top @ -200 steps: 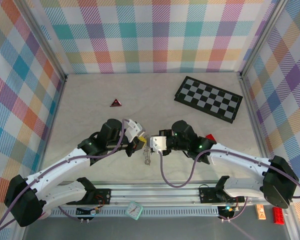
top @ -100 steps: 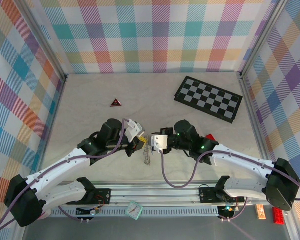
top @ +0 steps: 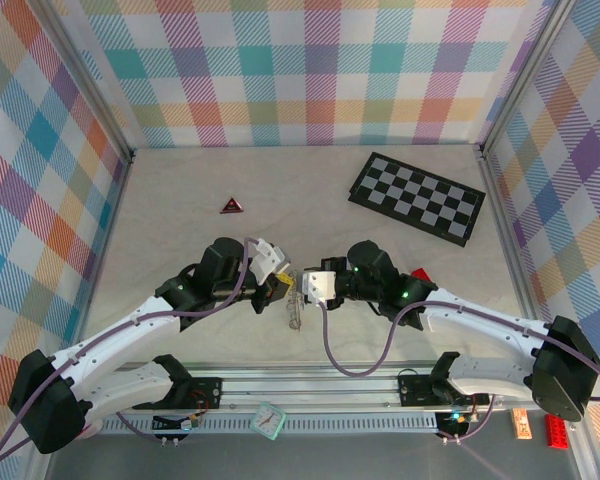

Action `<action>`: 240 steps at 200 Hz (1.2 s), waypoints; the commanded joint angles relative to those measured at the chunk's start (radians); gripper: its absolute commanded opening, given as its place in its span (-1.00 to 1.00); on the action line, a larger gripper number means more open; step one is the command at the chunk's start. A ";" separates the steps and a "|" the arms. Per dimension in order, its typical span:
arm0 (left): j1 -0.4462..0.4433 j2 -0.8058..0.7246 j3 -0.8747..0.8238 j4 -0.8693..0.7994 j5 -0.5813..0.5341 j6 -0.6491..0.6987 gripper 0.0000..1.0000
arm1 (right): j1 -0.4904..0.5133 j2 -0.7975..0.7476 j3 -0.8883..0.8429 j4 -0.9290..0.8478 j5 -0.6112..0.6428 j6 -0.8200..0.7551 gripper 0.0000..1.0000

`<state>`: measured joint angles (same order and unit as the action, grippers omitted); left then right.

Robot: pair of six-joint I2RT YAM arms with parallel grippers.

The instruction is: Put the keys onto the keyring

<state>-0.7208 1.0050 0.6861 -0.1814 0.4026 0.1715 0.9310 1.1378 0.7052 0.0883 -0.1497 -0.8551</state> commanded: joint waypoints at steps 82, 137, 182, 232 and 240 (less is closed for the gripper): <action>-0.009 -0.013 0.033 0.033 0.028 -0.015 -1.00 | 0.011 0.014 0.016 0.007 -0.017 -0.016 -1.00; -0.009 -0.013 0.031 0.034 0.031 -0.013 -1.00 | 0.014 0.017 0.017 0.009 -0.015 -0.017 -1.00; -0.009 -0.017 0.030 0.031 0.025 -0.013 -1.00 | 0.013 -0.005 0.001 0.033 0.015 -0.019 -1.00; -0.009 -0.017 0.030 0.031 0.017 -0.015 -1.00 | 0.014 -0.017 -0.001 0.027 0.019 -0.023 -1.00; -0.009 -0.017 0.031 0.031 0.016 -0.015 -1.00 | 0.014 -0.016 -0.002 0.027 0.019 -0.024 -1.00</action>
<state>-0.7208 1.0050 0.6865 -0.1810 0.4026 0.1711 0.9375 1.1385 0.7052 0.0895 -0.1307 -0.8558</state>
